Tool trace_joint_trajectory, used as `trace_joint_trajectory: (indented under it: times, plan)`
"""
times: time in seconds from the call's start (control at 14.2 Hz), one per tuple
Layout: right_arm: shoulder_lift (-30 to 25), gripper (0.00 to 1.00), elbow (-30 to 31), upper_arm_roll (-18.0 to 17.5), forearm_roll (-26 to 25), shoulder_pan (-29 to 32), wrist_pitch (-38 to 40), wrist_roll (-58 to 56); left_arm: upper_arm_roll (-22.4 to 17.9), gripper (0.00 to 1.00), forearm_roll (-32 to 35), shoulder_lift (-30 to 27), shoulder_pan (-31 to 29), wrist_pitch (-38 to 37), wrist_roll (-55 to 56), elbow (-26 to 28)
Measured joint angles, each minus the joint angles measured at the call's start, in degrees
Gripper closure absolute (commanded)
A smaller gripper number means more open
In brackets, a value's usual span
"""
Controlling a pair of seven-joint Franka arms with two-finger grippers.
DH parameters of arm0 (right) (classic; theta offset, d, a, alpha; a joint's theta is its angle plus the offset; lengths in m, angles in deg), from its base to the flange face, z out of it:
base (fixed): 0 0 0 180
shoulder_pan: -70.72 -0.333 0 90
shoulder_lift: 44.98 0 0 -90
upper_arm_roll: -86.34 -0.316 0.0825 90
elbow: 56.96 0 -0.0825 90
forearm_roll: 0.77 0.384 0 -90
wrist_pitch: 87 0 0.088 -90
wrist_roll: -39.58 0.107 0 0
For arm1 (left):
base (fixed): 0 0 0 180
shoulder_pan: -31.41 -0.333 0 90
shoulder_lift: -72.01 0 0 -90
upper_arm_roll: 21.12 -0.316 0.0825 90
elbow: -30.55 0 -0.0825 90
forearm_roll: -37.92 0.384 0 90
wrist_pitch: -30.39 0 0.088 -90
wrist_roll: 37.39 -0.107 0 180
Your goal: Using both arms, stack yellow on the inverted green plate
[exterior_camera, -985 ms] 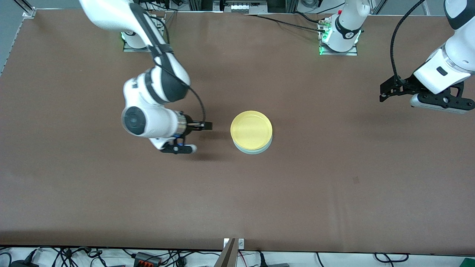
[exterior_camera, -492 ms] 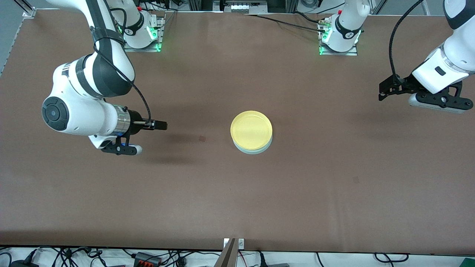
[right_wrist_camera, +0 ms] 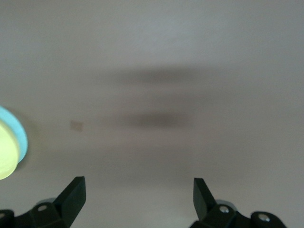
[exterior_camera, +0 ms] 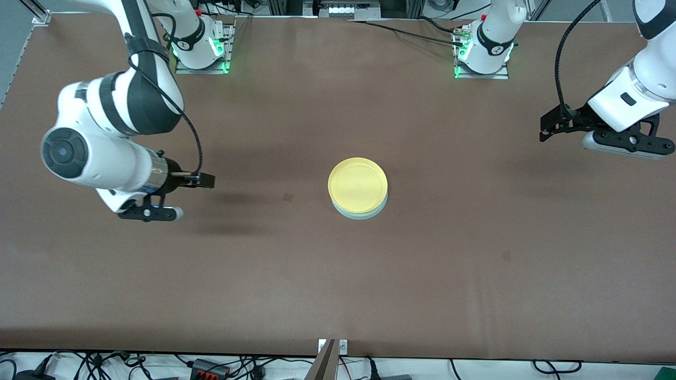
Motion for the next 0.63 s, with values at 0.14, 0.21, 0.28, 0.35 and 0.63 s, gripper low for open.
trace_joint_trajectory:
  times: [0.14,0.21,0.28,0.35,0.63]
  plan:
    - [-2.7,0.00,-0.1,-5.8,-4.9,6.1,-0.1,0.0,0.7,0.00,0.0,0.0,0.1,0.0,0.0,-0.1]
    - [-4.2,0.00,-0.1,-9.8,-6.3,10.3,-0.1,0.0,1.0,0.00,0.0,0.0,0.1,0.0,0.2,-0.1]
    - [-5.5,0.00,-0.1,-12.7,-7.0,13.8,-0.1,-0.1,1.2,0.00,0.0,0.0,0.1,0.0,0.3,-0.2]
    - [-6.6,0.00,-0.1,-14.3,-7.2,16.6,-0.1,-0.6,1.2,0.00,0.0,0.0,0.1,-0.1,0.3,-0.2]
    - [-10.1,0.00,0.0,-15.4,-7.5,21.8,-0.1,-4.3,1.2,0.00,0.0,0.0,0.1,-0.4,0.3,-0.4]
